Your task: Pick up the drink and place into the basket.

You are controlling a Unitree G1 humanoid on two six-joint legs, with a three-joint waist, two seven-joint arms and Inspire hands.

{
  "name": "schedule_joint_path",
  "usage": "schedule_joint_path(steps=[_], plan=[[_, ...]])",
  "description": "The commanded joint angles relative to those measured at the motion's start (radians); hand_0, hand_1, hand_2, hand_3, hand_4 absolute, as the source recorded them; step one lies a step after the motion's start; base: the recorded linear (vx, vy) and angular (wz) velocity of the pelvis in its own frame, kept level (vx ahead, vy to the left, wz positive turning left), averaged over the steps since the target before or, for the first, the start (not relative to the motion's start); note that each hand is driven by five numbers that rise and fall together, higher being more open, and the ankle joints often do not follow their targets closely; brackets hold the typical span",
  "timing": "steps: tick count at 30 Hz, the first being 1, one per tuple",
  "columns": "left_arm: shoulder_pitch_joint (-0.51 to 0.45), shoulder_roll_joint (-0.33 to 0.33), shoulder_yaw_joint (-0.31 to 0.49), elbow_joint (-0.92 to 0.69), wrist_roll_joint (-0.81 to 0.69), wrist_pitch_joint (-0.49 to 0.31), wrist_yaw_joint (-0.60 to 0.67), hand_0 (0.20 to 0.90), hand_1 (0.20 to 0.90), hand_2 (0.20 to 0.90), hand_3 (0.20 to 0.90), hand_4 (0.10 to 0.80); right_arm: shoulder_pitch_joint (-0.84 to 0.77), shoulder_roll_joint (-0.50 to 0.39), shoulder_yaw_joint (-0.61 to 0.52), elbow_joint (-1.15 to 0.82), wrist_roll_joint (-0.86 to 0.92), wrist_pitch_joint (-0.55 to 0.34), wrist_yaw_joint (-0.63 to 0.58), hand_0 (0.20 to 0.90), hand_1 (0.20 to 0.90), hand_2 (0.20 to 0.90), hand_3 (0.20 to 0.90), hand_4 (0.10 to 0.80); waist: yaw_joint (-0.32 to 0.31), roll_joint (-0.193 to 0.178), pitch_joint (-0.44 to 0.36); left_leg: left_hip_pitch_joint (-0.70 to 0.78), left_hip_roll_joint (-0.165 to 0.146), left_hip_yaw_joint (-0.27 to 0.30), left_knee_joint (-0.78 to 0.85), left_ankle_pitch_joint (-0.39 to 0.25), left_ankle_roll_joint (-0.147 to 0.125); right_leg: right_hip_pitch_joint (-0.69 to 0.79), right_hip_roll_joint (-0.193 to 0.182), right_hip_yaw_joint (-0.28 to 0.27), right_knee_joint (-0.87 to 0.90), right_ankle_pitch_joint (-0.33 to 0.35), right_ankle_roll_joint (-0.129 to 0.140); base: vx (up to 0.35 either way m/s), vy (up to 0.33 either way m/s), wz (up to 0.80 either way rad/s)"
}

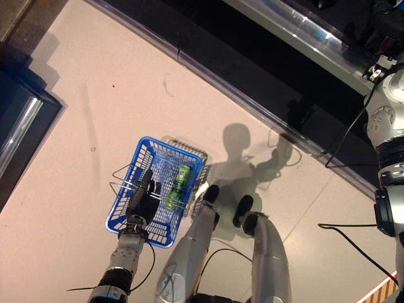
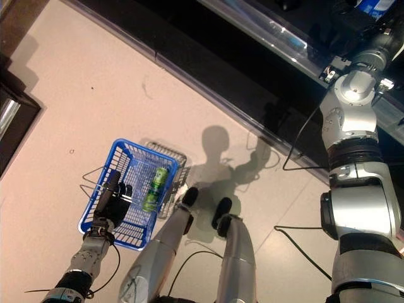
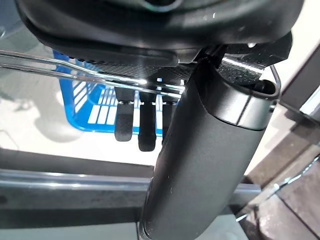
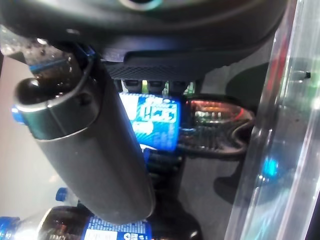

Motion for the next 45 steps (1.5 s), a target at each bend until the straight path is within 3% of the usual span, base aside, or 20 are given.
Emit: schedule_joint_path(steps=[1,8,16,24,26,30,35,39,45], plan=[[0.036,0.076,0.078,-0.191,0.017,-0.025,-0.104,0.300,0.300,0.300,0.200,0.100,-0.147,-0.149,0.071,-0.065,-0.062,-0.082,-0.034,0.300,0.300,0.300,0.200,0.100,0.029,0.058,-0.037,0.009,0.003,0.108,0.160,-0.190,0.120,0.017,0.063,-0.005,-0.008,0.012,0.028,0.000,0.000,0.00],[0.075,0.094,0.102,-0.192,0.015,0.019,-0.114,0.300,0.300,0.300,0.200,0.100,-0.140,-0.182,0.067,-0.065,-0.077,-0.085,-0.043,0.300,0.300,0.300,0.200,0.100,0.043,0.061,-0.054,-0.014,-0.012,0.108,0.211,-0.205,0.129,-0.003,0.063,-0.007,0.042,-0.003,0.020,0.004,-0.007,0.02],[0.100,0.110,0.112,-0.195,0.025,0.057,-0.142,0.300,0.300,0.300,0.200,0.100,-0.076,-0.206,0.022,-0.125,-0.182,-0.161,-0.095,0.300,0.300,0.300,0.200,0.100,0.043,0.060,-0.074,-0.012,-0.023,0.114,0.244,-0.223,0.139,0.002,0.062,-0.002,0.058,-0.007,0.016,0.007,-0.009,0.03],[0.137,0.108,0.148,-0.204,0.043,0.071,-0.153,0.300,0.300,0.300,0.200,0.100,0.157,-0.179,-0.146,-0.421,-0.280,-0.203,-0.055,0.300,0.300,0.300,0.200,0.100,0.008,0.052,-0.109,0.062,-0.022,0.124,0.205,-0.229,0.141,0.074,0.075,0.016,-0.004,0.006,0.023,0.018,-0.006,0.01],[0.142,0.104,0.168,-0.201,0.056,0.074,-0.150,0.300,0.300,0.300,0.200,0.100,0.252,-0.147,-0.203,-0.525,-0.296,-0.192,-0.021,0.300,0.300,0.300,0.200,0.100,-0.009,0.041,-0.120,0.087,-0.015,0.139,0.163,-0.196,0.139,0.103,0.073,0.011,-0.053,0.039,0.017,-0.064,-0.026,0.01],[0.142,0.090,0.190,-0.184,0.079,0.066,-0.135,0.300,0.300,0.300,0.200,0.100,0.411,-0.073,-0.279,-0.687,-0.305,-0.168,0.043,0.300,0.300,0.300,0.200,0.100,-0.043,0.020,-0.155,0.170,0.002,0.144,0.060,-0.166,0.127,0.181,0.079,0.029,-0.145,0.065,0.030,0.012,-0.027,0.11],[0.136,0.074,0.206,-0.177,0.118,0.052,-0.102,0.300,0.300,0.300,0.200,0.100,0.541,-0.006,-0.307,-0.778,-0.284,-0.154,0.109,0.300,0.300,0.300,0.200,0.100,-0.071,-0.006,-0.199,0.275,0.021,0.135,-0.060,-0.125,0.107,0.277,0.074,0.050,-0.265,0.102,0.050,0.039,-0.033,-0.08],[0.138,0.061,0.211,-0.179,0.159,0.036,-0.066,0.300,0.300,0.300,0.200,0.100,0.676,0.059,-0.302,-0.854,-0.274,-0.126,0.166,0.300,0.300,0.300,0.200,0.100,-0.096,-0.039,-0.273,0.436,0.052,0.114,-0.276,-0.040,0.075,0.438,0.072,0.058,-0.475,0.162,0.073,0.087,-0.050,-0.11],[0.145,0.027,0.210,-0.210,0.233,0.025,-0.010,0.300,0.300,0.300,0.200,0.100,0.841,0.129,-0.309,-0.895,-0.224,-0.098,0.296,0.300,0.300,0.300,0.200,0.100,-0.121,-0.055,-0.402,0.658,0.086,0.115,-0.528,0.024,0.048,0.672,0.096,0.056,-0.719,0.223,0.092,0.085,-0.001,-0.09]])
